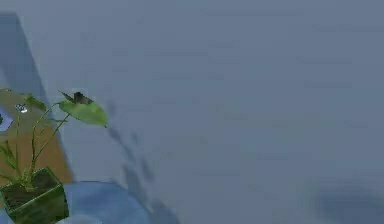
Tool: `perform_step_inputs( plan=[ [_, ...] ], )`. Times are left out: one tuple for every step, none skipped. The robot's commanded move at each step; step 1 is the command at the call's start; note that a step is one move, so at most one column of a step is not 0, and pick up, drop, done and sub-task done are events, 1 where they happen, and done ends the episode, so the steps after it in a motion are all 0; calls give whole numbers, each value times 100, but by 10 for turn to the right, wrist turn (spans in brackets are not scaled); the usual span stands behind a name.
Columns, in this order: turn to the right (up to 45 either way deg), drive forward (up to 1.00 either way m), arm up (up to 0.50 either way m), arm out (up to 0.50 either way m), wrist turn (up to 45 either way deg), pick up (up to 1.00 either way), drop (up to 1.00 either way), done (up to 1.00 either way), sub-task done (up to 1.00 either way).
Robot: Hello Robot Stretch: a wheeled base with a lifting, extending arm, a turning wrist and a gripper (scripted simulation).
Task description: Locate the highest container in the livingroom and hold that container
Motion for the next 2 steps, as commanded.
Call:
perform_step_inputs(
  plan=[
    [-450, 0, 0, 0, 0, 0, 0, 0, 0],
    [-450, 0, 0, 0, 0, 0, 0, 0, 0]
  ],
)
